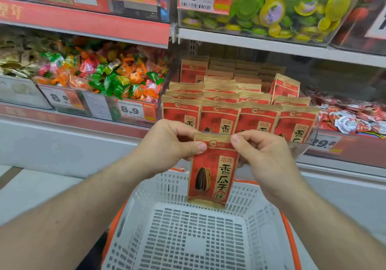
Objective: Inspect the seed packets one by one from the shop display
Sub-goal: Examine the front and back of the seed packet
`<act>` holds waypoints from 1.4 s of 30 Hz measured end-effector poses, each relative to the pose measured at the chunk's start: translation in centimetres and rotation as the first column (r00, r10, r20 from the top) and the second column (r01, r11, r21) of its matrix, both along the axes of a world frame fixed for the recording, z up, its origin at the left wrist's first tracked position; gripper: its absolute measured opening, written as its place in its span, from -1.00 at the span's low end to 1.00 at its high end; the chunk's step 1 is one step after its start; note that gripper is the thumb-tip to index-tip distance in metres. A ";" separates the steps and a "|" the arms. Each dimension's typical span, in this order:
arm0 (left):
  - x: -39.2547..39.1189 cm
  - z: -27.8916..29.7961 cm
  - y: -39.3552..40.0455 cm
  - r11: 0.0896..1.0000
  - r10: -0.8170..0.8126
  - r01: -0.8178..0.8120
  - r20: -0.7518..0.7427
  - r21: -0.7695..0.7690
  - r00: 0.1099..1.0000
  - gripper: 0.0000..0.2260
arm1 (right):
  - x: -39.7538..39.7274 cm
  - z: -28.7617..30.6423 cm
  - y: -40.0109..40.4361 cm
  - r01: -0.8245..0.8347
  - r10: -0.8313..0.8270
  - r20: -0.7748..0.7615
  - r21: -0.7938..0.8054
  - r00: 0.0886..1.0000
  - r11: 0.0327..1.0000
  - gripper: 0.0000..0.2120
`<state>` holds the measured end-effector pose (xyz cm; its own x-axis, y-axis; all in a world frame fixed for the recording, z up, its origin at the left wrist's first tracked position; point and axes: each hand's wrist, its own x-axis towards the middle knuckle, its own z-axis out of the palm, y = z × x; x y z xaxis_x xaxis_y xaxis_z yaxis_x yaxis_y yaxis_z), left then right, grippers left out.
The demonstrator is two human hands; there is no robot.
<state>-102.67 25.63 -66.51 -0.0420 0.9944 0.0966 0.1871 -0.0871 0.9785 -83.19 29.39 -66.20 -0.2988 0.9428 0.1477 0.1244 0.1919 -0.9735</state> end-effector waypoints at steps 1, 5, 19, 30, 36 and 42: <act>0.0 -0.1 0.0 1.000 0.004 -0.003 0.023 -0.008 1.000 -0.94 | 0.0 -0.1 0.0 -0.013 0.013 0.011 -0.007 1.000 1.000 -0.80; -0.1 -0.1 0.0 0.999 0.044 -0.042 0.108 -0.014 0.993 -0.93 | 0.3 -0.3 0.1 -0.122 0.130 0.113 -0.077 0.985 0.990 -0.84; 0.4 -0.6 -0.7 0.982 -0.024 0.057 0.177 -0.183 0.984 -0.89 | 0.7 -0.1 0.1 -0.052 0.057 0.036 -0.127 0.998 0.991 -0.81; -0.3 -0.3 -0.7 0.991 0.011 0.023 0.254 -0.132 0.967 -0.74 | 1.4 0.4 -0.2 -0.215 0.249 0.103 -0.268 0.963 0.939 -0.75; -0.3 -0.4 -0.8 0.987 -0.036 0.075 0.258 -0.143 0.965 -0.72 | 1.4 0.8 -0.4 -0.243 0.260 0.011 -0.314 0.966 0.918 -0.65; -0.5 -0.1 -0.8 0.988 -0.027 0.069 0.290 -0.135 0.957 -0.77 | 1.8 1.1 -0.4 -0.271 0.327 0.120 -0.342 0.937 0.900 -0.62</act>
<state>-103.13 24.84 -66.64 0.0012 0.9985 -0.0545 -0.1043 0.0543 0.9931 -81.42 28.96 -65.07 -0.5676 0.7933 -0.2203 0.2785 -0.0668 -0.9581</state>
